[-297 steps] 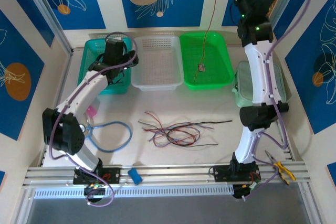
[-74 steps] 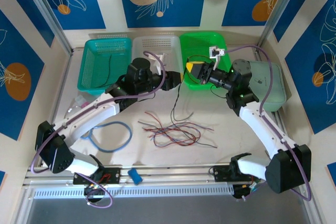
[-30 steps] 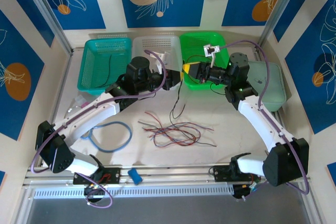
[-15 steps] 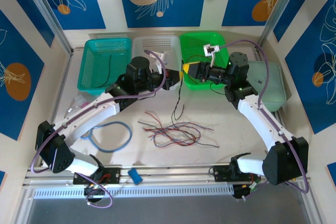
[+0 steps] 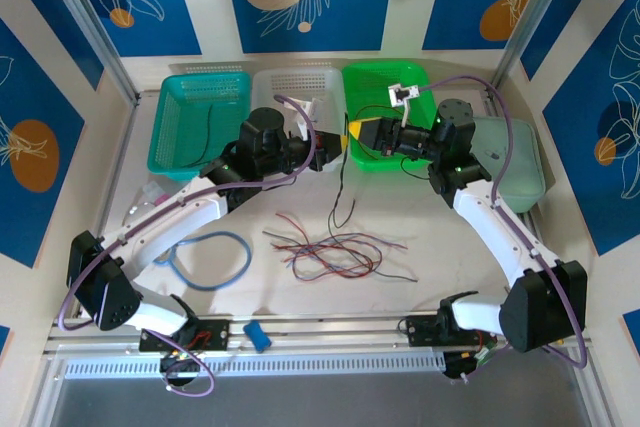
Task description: Untangle the cables
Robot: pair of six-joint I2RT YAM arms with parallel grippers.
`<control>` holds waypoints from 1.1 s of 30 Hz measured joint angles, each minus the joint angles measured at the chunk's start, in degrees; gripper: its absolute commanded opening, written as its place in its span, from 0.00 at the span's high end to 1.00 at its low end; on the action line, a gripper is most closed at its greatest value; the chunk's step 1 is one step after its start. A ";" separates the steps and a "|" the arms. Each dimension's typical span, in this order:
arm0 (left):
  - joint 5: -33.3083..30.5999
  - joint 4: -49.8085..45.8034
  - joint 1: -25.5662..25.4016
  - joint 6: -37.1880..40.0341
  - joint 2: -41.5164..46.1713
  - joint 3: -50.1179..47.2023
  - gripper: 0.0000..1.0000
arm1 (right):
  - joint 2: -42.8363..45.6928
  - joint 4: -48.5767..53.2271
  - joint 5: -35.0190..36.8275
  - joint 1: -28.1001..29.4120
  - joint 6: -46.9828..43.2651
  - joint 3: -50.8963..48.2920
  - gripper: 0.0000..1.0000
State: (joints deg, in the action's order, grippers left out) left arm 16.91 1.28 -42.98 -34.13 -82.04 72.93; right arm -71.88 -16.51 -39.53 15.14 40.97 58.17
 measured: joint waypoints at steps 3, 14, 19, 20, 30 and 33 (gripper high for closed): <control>0.00 0.00 0.02 -0.02 0.00 0.00 1.00 | -0.50 -0.22 -0.20 0.00 0.57 0.00 0.87; 0.00 0.00 0.02 -0.02 0.02 0.00 1.00 | -1.46 -1.01 -1.03 0.02 0.90 0.00 0.84; 0.00 0.00 0.02 -0.02 0.04 0.00 1.00 | -1.62 -1.18 -1.27 0.02 1.07 0.00 0.84; 0.00 -0.02 0.02 -0.02 0.09 -0.02 1.00 | -1.77 -1.49 -1.38 0.02 1.07 0.00 0.89; 0.00 -0.26 0.02 0.00 0.76 -0.02 1.00 | -2.21 -2.36 -1.18 0.02 1.68 -0.02 1.00; -0.11 -0.33 0.13 0.00 1.03 -0.02 1.00 | -1.81 -2.73 -0.44 -0.20 1.75 -0.31 1.00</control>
State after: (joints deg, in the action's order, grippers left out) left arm 16.80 0.95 -42.85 -34.13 -81.01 72.90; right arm -73.69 -19.25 -39.97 14.94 42.72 57.87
